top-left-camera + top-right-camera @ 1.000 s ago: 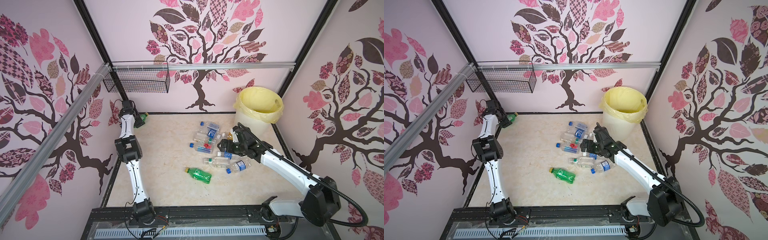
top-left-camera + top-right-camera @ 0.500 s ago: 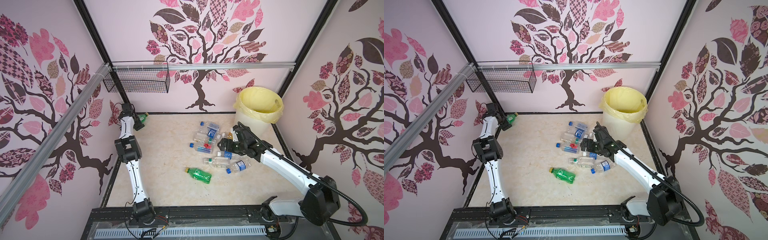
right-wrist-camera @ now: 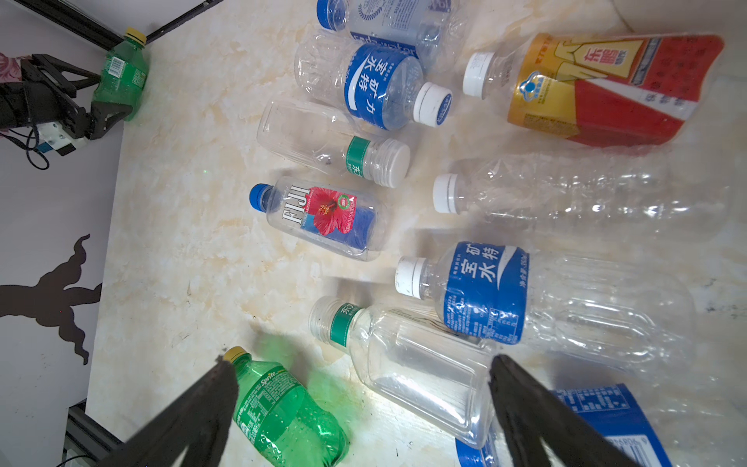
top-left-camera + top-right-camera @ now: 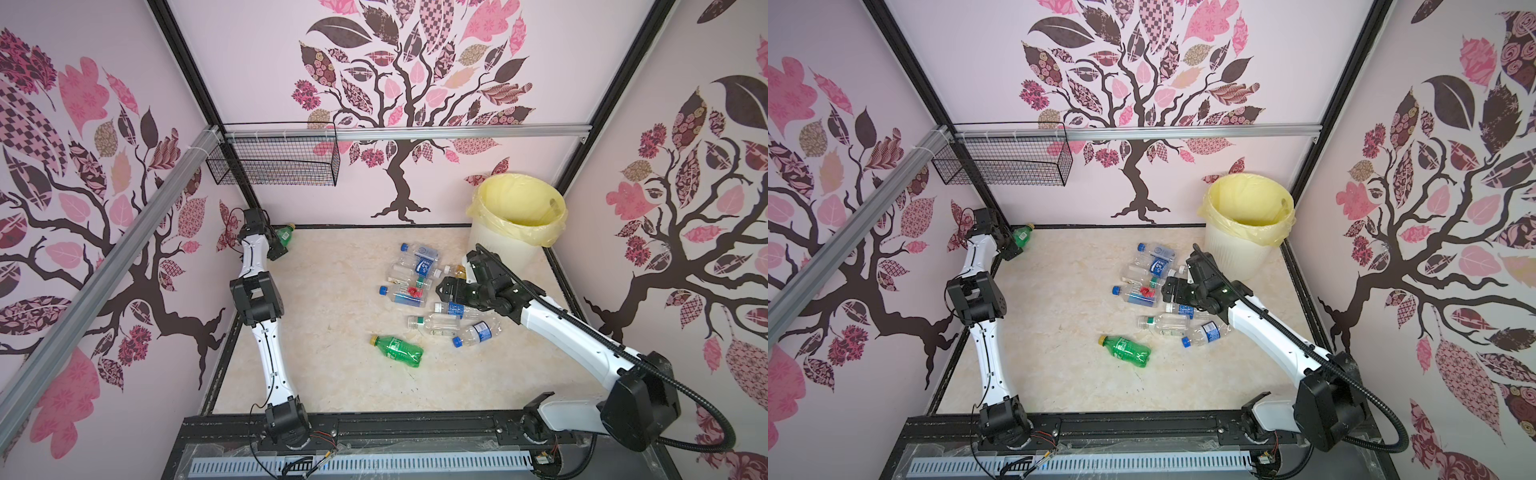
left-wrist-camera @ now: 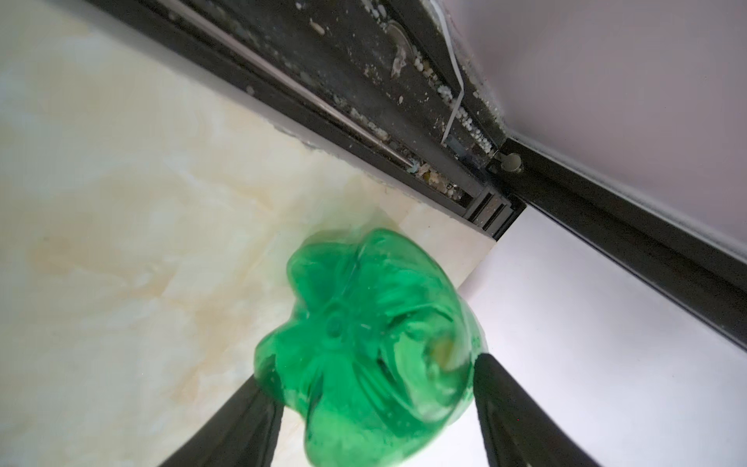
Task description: Throw the plastic bottles in the bin
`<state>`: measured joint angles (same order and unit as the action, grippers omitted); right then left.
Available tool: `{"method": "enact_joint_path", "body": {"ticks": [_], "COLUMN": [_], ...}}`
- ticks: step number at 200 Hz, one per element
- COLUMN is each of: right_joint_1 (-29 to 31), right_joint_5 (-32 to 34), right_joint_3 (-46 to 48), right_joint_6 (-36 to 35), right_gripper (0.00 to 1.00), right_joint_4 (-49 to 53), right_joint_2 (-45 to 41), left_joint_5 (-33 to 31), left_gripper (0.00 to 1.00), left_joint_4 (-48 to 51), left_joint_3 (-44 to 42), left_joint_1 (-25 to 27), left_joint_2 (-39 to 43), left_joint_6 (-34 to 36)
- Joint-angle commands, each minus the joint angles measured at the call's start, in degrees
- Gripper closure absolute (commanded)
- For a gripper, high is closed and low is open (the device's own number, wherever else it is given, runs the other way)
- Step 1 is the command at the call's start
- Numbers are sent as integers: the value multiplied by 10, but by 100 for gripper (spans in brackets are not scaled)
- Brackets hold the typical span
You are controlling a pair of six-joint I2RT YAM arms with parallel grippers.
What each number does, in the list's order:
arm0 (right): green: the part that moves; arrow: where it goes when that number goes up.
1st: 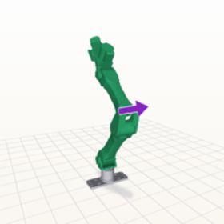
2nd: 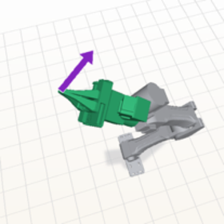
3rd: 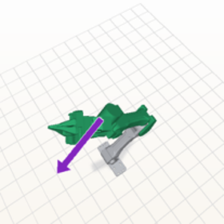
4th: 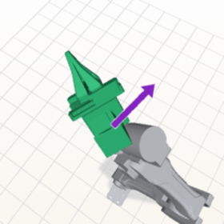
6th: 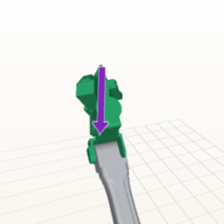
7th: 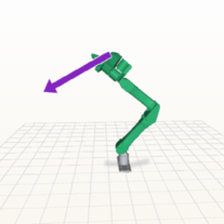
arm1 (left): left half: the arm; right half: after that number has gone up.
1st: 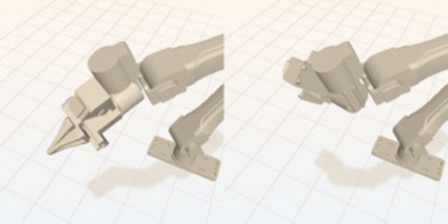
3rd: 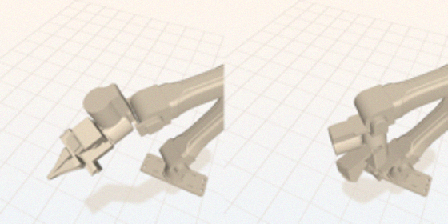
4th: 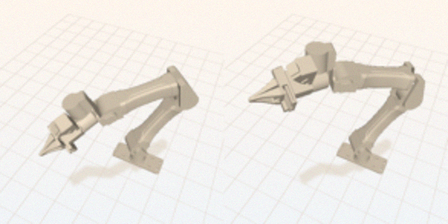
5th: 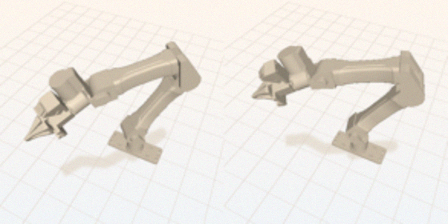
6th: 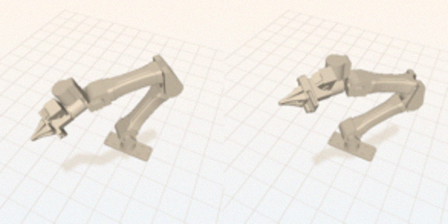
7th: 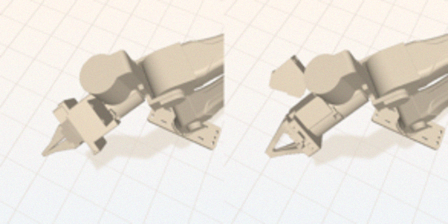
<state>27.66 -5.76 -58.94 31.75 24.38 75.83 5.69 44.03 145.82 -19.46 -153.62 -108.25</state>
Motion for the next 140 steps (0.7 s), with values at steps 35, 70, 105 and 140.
{"method": "enact_joint_path", "body": {"ticks": [35, 70, 105, 140], "right_joint_1": [-2, -3, -3, -3], "right_joint_5": [15, 17, 17, 23], "right_joint_3": [-33, -40, -42, -33], "right_joint_6": [6, 5, 1, 1], "right_gripper": [0, 0, 0, 0], "right_joint_4": [13, 18, 20, 25], "right_joint_2": [9, 6, 1, -18], "left_joint_5": [27, 49, 65, 80], "left_gripper": [45, 49, 51, 52], "left_joint_4": [-12, -14, -8, 3], "left_joint_3": [-3, -33, -77, -118], "left_joint_1": [-1, 0, 1, 6], "left_joint_2": [-33, -18, 5, 32], "left_joint_6": [10, 31, 70, 114]}}
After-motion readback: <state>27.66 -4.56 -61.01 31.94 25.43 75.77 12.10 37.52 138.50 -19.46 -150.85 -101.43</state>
